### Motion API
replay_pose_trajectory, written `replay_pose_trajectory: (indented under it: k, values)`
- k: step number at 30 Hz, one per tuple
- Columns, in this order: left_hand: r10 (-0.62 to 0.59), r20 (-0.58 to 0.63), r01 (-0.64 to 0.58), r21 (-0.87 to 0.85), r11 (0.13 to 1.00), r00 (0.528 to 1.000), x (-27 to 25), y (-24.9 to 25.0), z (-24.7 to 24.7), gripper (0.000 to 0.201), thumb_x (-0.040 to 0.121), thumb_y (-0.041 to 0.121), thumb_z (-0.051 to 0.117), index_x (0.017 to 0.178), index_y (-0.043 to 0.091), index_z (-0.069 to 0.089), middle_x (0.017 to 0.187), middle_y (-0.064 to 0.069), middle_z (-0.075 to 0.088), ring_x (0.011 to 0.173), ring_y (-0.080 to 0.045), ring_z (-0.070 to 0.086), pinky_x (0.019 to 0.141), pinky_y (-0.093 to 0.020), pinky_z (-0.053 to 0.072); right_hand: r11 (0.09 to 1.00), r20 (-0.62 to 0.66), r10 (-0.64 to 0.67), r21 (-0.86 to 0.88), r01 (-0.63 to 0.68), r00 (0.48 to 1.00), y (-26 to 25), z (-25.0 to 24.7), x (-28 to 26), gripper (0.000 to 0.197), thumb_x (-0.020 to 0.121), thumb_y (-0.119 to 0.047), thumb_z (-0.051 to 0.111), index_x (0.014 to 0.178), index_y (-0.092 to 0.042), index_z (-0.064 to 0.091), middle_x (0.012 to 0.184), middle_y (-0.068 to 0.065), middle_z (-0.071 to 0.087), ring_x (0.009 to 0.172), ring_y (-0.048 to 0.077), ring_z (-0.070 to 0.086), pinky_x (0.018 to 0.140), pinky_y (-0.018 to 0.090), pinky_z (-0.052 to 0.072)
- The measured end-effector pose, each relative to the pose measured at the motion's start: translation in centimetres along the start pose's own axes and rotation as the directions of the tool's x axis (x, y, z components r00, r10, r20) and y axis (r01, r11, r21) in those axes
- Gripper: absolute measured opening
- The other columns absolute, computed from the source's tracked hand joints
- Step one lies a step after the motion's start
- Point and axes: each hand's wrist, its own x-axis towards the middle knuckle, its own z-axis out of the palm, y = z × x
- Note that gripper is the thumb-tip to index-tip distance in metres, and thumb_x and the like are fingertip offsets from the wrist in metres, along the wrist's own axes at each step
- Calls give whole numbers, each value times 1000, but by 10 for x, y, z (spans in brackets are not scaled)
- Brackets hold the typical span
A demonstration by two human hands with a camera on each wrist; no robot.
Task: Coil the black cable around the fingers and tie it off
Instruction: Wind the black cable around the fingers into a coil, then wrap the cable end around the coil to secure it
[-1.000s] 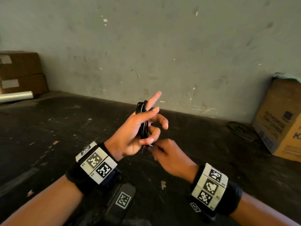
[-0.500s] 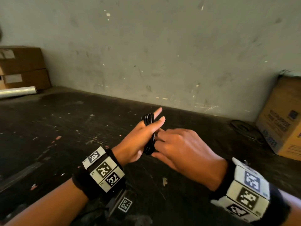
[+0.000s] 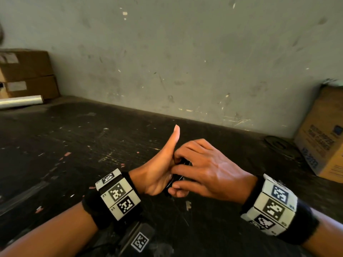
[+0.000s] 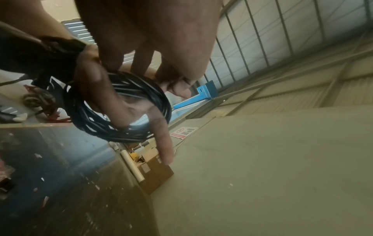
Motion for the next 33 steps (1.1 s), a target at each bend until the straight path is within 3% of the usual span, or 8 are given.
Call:
replay_pose_trajectory:
  k: [7,12,15,20,23,26,29,33]
  values:
    - [-84,-42,81,-63,995,996,2,-1,-4,90,74,86,16,70,13,69,43,-4,49,29,-13,42,29,-15,30,996,22,26,-81,-24,999,3,17,2,34,96,-40,37,94,-17,60,95,2,64,88,19,57,80,31,37]
    - [-113,-197,122,35,992,974,1,0,-7,87,77,83,14,60,10,59,40,-2,41,30,-13,41,28,-16,25,999,-106,35,21,-33,994,5,36,4,47,102,-37,19,85,-15,57,80,3,63,70,17,52,67,30,38]
    - [-97,-333,146,124,982,938,-1,-2,-11,79,81,79,20,56,13,54,43,-3,44,35,-14,45,32,-17,29,995,-197,77,71,-64,977,4,54,8,50,102,-37,18,81,-14,57,74,4,64,66,15,49,64,28,37]
    - [63,-568,154,325,933,820,-6,-12,-22,59,97,53,31,73,9,62,53,-6,55,47,-16,54,45,-23,43,954,-289,249,236,-184,924,4,85,20,49,102,-35,21,86,-7,59,78,8,64,72,12,43,68,27,36]
    - [73,-652,154,284,946,755,-11,-17,-34,44,99,48,31,90,14,57,55,-2,52,41,-12,48,36,-21,35,932,-283,305,286,-224,909,1,103,31,47,102,-34,20,88,-9,58,80,7,64,71,13,48,66,26,40]
    - [23,-694,165,204,965,719,-19,-14,-53,49,97,54,29,108,14,54,54,-2,50,37,-12,45,32,-20,28,899,-274,364,353,-259,890,-7,121,44,41,102,-34,21,89,-14,54,83,5,64,58,13,53,55,25,44]
    - [36,-708,184,232,955,705,-26,-12,-72,48,97,54,28,110,15,52,58,-3,52,37,-12,47,32,-20,29,878,-269,376,411,-248,887,-11,134,61,42,102,-35,21,88,-12,54,70,2,63,49,14,54,45,28,48]
    - [149,-722,142,326,934,676,-39,-14,-101,40,100,42,31,103,11,57,62,-7,58,47,-17,57,43,-24,42,802,-204,439,529,-279,875,-13,150,89,34,100,-38,31,94,-12,53,65,-1,65,55,12,62,49,30,52]
